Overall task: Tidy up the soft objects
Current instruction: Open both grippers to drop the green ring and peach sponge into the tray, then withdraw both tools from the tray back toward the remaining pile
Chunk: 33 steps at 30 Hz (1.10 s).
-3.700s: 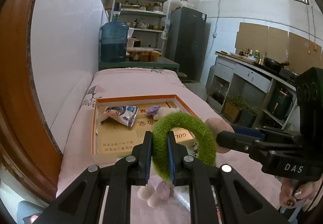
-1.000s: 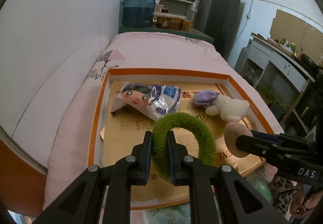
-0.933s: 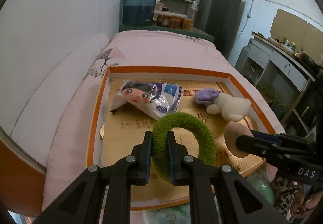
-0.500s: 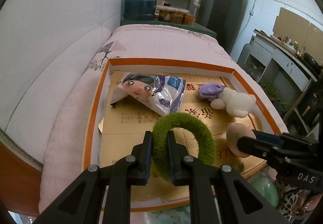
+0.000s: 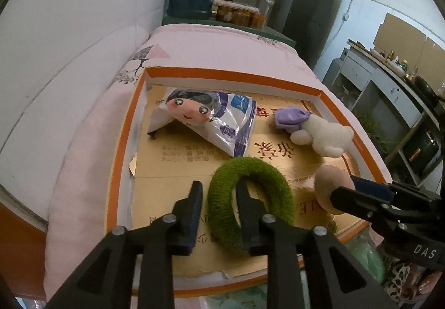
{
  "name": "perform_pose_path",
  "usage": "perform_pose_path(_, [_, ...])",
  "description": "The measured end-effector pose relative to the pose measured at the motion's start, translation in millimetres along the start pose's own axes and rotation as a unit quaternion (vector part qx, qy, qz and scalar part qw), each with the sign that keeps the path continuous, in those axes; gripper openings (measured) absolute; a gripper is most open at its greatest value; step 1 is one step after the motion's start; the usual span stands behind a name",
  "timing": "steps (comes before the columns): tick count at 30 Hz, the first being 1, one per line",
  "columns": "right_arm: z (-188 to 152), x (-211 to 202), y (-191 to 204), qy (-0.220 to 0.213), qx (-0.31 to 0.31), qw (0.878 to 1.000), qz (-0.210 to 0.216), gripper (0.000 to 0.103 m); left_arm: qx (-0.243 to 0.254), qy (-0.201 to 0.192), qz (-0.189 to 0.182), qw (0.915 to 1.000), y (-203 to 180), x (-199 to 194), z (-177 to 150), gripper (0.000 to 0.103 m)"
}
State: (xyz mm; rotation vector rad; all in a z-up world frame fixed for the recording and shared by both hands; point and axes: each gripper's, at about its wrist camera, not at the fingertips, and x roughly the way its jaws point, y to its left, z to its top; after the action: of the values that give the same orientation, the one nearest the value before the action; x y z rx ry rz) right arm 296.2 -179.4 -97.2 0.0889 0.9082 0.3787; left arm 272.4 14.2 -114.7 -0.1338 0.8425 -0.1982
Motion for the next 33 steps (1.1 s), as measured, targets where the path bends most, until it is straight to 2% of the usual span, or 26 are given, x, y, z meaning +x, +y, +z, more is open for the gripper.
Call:
perform_pose_path(1, [0, -1, 1, -0.001, -0.001, 1.000, -0.002, 0.051, 0.001, -0.003, 0.000, 1.0000, 0, -2, 0, 0.035])
perform_pose_path(3, [-1, -5, 2, -0.005, -0.004, 1.000, -0.004, 0.054, 0.004, -0.010, 0.000, 0.9999, -2, -6, 1, 0.042])
perform_pose_path(5, [-1, -9, 3, -0.010, -0.007, 1.000, -0.008, 0.056, 0.012, -0.017, 0.008, 0.9997, -5, -11, 2, 0.062])
perform_pose_path(6, [-1, -12, 4, -0.014, -0.009, 1.000, -0.011, 0.056, 0.017, -0.019, 0.012, 0.9996, -6, -13, 2, 0.065])
perform_pose_path(24, [-21, -62, 15, -0.049, -0.004, 0.999, -0.023, 0.058, 0.044, -0.057, 0.025, 0.9971, -15, -66, -9, 0.065])
perform_pose_path(33, [-35, -87, 26, -0.061, -0.004, 0.998, -0.025, 0.058, 0.044, -0.073, 0.016, 0.9963, -20, -94, -21, 0.065])
